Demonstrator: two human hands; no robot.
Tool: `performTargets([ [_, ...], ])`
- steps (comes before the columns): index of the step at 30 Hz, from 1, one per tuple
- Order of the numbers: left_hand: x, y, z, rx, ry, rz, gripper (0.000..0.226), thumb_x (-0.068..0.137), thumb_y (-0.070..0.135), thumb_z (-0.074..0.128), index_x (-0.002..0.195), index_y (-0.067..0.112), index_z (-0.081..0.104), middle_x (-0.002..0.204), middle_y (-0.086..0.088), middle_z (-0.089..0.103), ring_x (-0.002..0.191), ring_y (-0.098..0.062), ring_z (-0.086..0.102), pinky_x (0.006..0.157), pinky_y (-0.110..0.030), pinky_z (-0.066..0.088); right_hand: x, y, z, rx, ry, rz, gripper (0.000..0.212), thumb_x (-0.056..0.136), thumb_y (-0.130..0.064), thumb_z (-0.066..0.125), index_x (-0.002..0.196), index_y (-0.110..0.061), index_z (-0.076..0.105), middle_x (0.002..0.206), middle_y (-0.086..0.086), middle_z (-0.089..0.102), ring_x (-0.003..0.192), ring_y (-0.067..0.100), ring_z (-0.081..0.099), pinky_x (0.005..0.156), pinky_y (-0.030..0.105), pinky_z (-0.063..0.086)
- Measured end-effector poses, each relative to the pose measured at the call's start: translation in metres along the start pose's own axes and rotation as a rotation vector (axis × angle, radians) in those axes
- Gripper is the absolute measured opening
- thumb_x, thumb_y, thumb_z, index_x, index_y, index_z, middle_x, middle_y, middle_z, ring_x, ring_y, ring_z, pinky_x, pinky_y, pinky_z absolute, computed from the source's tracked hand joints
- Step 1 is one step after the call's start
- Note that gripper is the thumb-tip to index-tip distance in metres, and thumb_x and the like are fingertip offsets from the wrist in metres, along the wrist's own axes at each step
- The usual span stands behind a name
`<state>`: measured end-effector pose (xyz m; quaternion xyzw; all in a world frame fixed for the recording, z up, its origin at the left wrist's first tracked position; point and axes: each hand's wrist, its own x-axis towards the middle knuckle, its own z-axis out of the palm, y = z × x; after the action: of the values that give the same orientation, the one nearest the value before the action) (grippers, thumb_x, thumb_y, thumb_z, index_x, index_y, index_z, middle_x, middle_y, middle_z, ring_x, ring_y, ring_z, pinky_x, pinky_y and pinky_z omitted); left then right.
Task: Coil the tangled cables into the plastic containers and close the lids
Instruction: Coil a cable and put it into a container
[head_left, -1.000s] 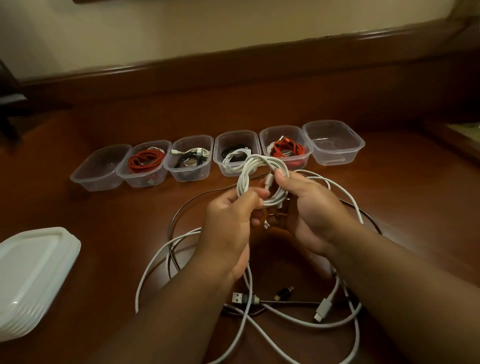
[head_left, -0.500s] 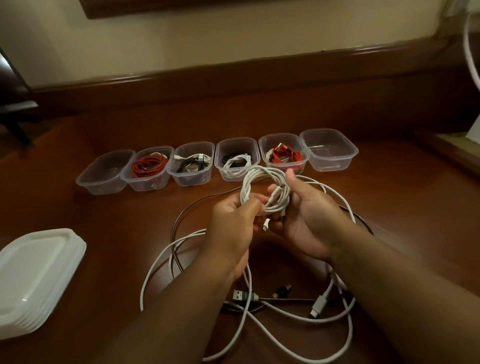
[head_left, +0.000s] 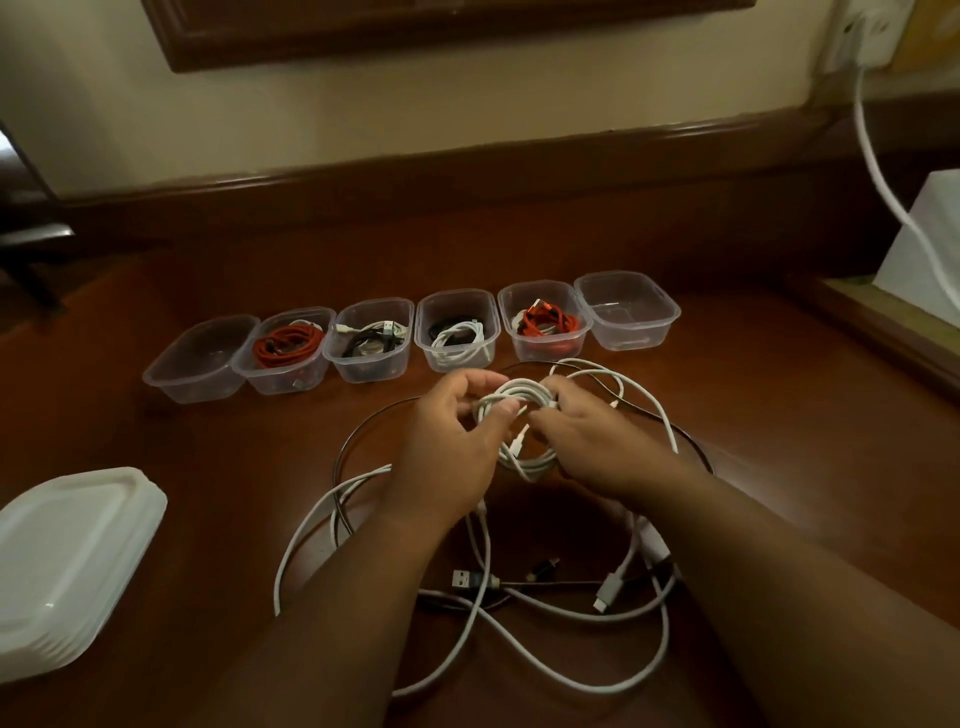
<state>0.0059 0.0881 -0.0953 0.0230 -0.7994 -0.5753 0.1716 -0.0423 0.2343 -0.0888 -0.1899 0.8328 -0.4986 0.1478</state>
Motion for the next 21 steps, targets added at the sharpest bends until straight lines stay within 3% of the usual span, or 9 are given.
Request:
performTargets([
  [5,0.002,-0.003,-0.006,0.044,0.035,0.03,0.016,0.093,0.019,0.067,0.101,0.033,0.066,0.094,0.005,0.072,0.087,-0.01,0.069,0.068,-0.023,0.055,-0.002,0.002,-0.007,0.168,-0.025,-0.02,0.012,0.099,-0.021,0.052,0.105,-0.022,0.062,0.079,0.004,0.056,0.069,0.018,0.049,0.064,0.037,0.04],
  [10,0.003,-0.006,-0.007,0.016,0.054,-0.004,0.014,0.093,0.022,0.067,0.1,0.034,0.067,0.092,0.005,0.072,0.087,-0.008,0.068,0.068,-0.022,0.053,-0.002,0.006,-0.008,0.204,0.049,-0.058,0.017,0.096,-0.018,0.059,0.106,-0.026,0.071,0.068,-0.007,0.061,0.066,0.012,0.053,0.066,0.035,0.042],
  [18,0.007,-0.006,-0.003,-0.068,0.118,0.022,0.01,0.094,0.022,0.066,0.101,0.029,0.067,0.081,-0.008,0.068,0.068,-0.017,0.062,0.063,-0.033,0.056,0.006,0.008,-0.003,0.358,0.228,-0.044,0.016,0.097,-0.015,0.06,0.099,-0.024,0.073,0.064,-0.008,0.065,0.068,0.012,0.056,0.067,0.032,0.045],
  [21,0.008,-0.004,0.002,-0.086,0.122,0.029,0.009,0.096,0.023,0.064,0.103,0.028,0.067,0.082,-0.008,0.068,0.073,-0.028,0.065,0.068,-0.043,0.058,0.009,0.011,-0.005,0.379,0.269,-0.066,0.017,0.097,-0.015,0.059,0.096,-0.024,0.074,0.071,-0.005,0.067,0.072,0.015,0.059,0.071,0.035,0.05],
])
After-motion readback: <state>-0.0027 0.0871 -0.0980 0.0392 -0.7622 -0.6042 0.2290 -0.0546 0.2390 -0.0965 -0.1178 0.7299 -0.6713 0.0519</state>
